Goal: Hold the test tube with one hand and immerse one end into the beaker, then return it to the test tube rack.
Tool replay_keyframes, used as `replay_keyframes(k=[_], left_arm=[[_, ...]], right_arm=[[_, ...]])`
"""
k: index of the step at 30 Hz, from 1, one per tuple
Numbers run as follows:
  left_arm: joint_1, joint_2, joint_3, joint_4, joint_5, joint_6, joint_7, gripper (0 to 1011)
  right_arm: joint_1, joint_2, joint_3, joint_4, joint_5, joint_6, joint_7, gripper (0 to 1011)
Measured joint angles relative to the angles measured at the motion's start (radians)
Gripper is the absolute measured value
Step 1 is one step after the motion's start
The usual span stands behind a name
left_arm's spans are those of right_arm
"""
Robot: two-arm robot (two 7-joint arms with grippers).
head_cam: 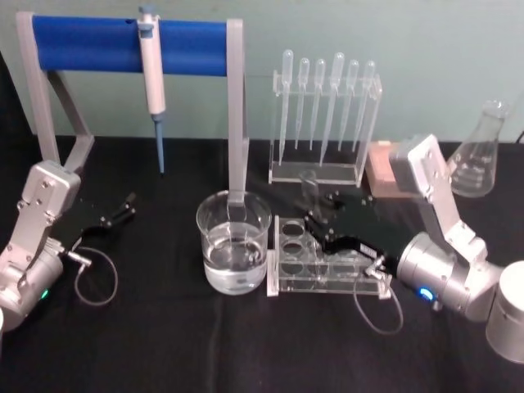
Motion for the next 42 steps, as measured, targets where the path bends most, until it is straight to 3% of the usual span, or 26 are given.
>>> replay_keyframes(k=[8, 15, 17, 18, 19, 20, 24, 28, 32, 37, 42], left_arm=[[0.0, 0.0, 0.0, 0.0, 0.0, 0.0, 0.0, 1000], [0.0, 0.0, 0.0, 0.0, 0.0, 0.0, 0.0, 1000], [0.0, 0.0, 0.0, 0.0, 0.0, 0.0, 0.0, 1000], [0.0, 0.0, 0.0, 0.0, 0.0, 0.0, 0.0, 1000], [0.0, 0.0, 0.0, 0.0, 0.0, 0.0, 0.0, 1000], [0.0, 0.0, 0.0, 0.0, 0.0, 0.0, 0.0, 1000], [0.0, 0.0, 0.0, 0.0, 0.0, 0.0, 0.0, 1000], [0.0, 0.0, 0.0, 0.0, 0.0, 0.0, 0.0, 1000], [0.0, 0.0, 0.0, 0.0, 0.0, 0.0, 0.0, 1000], [0.0, 0.0, 0.0, 0.0, 0.0, 0.0, 0.0, 1000], [0.0, 0.0, 0.0, 0.0, 0.0, 0.0, 0.0, 1000]], right_arm=[[-0.048, 0.015, 0.027, -0.042, 0.0, -0.001, -0.021, 503], [-0.141, 0.04, 0.079, -0.111, 0.015, -0.013, -0.049, 747], [-0.181, 0.046, 0.106, -0.134, 0.024, -0.024, -0.065, 776], [-0.211, 0.047, 0.13, -0.143, 0.031, -0.036, -0.08, 839], [-0.211, 0.047, 0.13, -0.143, 0.031, -0.036, -0.08, 839], [-0.247, 0.042, 0.167, -0.145, 0.036, -0.051, -0.109, 875], [-0.277, 0.016, 0.227, -0.112, 0.036, -0.078, -0.166, 984], [-0.278, -0.021, 0.272, -0.058, 0.026, -0.111, -0.221, 1003], [-0.256, -0.056, 0.287, -0.004, -0.016, -0.139, -0.278, 1002], [-0.206, -0.086, 0.252, 0.085, -0.125, -0.166, -0.34, 1003], [-0.175, -0.099, 0.215, 0.147, -0.201, -0.17, -0.358, 1002]])
